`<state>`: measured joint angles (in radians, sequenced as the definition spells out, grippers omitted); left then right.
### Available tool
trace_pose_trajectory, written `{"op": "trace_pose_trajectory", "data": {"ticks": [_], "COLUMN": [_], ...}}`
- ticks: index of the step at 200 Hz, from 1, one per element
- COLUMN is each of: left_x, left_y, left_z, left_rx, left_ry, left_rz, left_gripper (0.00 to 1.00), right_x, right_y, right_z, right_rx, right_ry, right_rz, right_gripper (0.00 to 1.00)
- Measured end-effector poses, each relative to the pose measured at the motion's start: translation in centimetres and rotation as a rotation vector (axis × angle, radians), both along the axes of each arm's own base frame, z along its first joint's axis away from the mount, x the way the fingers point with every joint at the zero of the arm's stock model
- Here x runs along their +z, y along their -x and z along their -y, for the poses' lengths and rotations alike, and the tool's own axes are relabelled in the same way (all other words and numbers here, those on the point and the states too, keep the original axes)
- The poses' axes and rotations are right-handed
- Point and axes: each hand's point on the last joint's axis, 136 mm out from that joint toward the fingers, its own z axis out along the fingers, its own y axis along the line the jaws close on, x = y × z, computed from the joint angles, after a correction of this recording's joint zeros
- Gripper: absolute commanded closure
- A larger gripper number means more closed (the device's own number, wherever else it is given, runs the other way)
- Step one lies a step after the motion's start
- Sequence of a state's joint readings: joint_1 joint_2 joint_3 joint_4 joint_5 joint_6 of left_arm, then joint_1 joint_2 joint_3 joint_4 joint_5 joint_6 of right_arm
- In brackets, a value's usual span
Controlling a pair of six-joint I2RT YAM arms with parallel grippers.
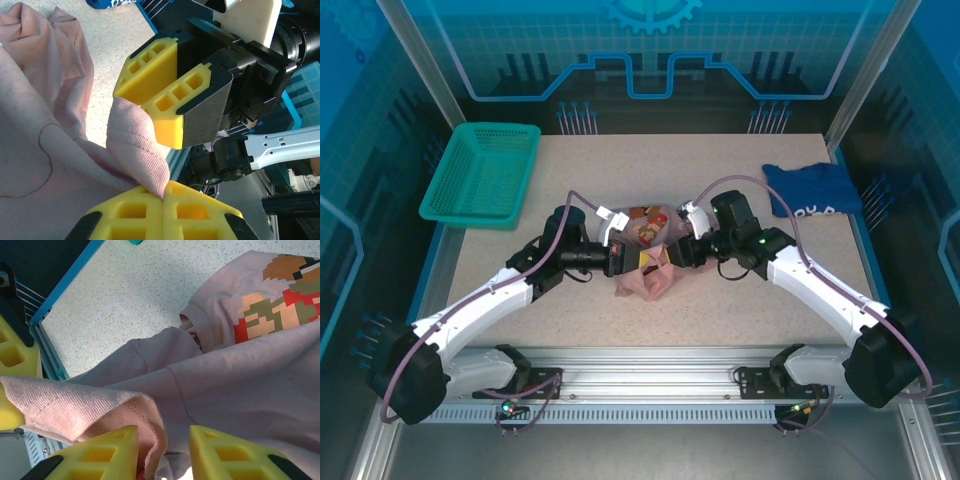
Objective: Fold the inside-out t-shirt
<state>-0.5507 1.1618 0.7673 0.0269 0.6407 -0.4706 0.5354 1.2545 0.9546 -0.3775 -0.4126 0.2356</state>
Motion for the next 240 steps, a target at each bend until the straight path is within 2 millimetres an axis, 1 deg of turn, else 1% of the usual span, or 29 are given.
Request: {"op": "trace_pose_trajectory", "data": {"ticks": [11,30,48,77,96,117,128,152,179,200,214,240], "left_x": [0.0,0.0,-0.2,-0.8,-2.0,-3.2,-3.6,-4.3,-4.9,-5.0,-4.9,-5.2], "left_y": [0.0,0.0,-0.2,-0.9,-2.2,-3.5,-4.1,-4.9,-4.8,-3.9,-3.5,-3.8], "left_z": [0.0,0.0,-0.1,-0.7,-1.7,-3.1,-3.8,-4.9,-5.2,-4.8,-4.5,-4.4], "left_rx": [0.0,0.002,0.013,0.069,0.159,0.26,0.3,0.359,0.372,0.349,0.334,0.337], "left_ry": [-0.001,-0.001,-0.008,-0.044,-0.108,-0.189,-0.224,-0.277,-0.313,-0.346,-0.366,-0.402], "left_rz": [0.001,0.001,0.001,-0.002,0.001,0.016,0.032,0.052,0.079,0.133,0.169,0.192], "left_gripper": [1.0,1.0,1.0,1.0,1.0,0.88,0.77,0.59,0.44,0.35,0.26,0.22], "right_x": [0.0,-0.1,-0.2,-0.1,1.2,3.2,4.0,4.8,4.5,3.8,3.4,3.2], "right_y": [0.0,0.1,0.1,0.3,0.5,0.4,0.4,0.5,-0.2,-0.7,-0.7,-0.7], "right_z": [0.0,0.1,0.1,0.5,0.8,0.4,-0.1,-1.6,-3.1,-3.9,-4.2,-4.5], "right_rx": [-0.002,-0.007,-0.008,-0.021,-0.036,-0.053,-0.053,-0.045,-0.052,-0.058,-0.058,-0.056], "right_ry": [-0.001,0.003,0.005,0.02,-0.001,-0.055,-0.081,-0.115,-0.132,-0.133,-0.131,-0.132], "right_rz": [-0.002,-0.01,-0.015,-0.013,0.013,0.041,0.05,0.044,0.01,-0.021,-0.035,-0.046], "right_gripper": [0.77,0.9,1.0,1.0,1.0,1.0,1.0,1.0,1.0,1.0,1.0,1.0]}}
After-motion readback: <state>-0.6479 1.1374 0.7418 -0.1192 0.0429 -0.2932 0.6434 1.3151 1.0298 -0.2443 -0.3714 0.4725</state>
